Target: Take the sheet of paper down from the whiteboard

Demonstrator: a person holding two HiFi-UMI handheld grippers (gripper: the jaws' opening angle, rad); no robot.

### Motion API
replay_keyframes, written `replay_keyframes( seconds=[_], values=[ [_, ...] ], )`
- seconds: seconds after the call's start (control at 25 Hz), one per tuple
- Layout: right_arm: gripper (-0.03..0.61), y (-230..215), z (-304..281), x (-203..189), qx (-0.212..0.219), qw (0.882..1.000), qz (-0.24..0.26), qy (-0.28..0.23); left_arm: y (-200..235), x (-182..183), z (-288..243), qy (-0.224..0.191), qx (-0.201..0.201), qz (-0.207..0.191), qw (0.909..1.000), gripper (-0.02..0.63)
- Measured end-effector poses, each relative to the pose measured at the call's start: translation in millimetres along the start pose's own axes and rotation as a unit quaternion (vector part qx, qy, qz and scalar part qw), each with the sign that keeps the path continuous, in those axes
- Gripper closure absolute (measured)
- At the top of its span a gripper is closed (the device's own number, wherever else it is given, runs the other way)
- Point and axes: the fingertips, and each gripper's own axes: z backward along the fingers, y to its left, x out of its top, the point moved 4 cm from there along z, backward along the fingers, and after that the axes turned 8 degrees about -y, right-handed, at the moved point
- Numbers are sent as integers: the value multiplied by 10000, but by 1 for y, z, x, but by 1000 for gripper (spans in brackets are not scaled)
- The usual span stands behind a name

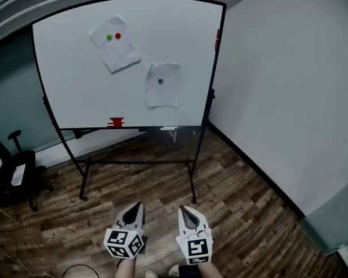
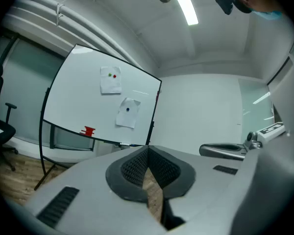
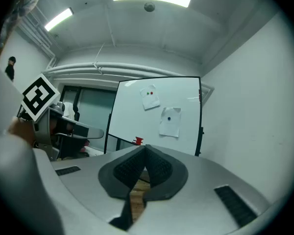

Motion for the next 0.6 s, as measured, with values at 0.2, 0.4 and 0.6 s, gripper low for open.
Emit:
replay_keyframes(
  seconds=[0.2, 0.4, 0.6],
  values=[
    [568, -8, 0, 0, -30, 10000, -12, 3, -3, -4, -5, 141, -242, 598, 9978, 591],
    [568, -17, -3, -4, 0, 9999, -101, -4, -8, -5, -17, 186, -394, 800, 9958, 591],
    [568, -28, -7, -1, 70, 9995, -130, -270, -18, 0, -25, 62, -438, 548, 9975, 589]
  ],
)
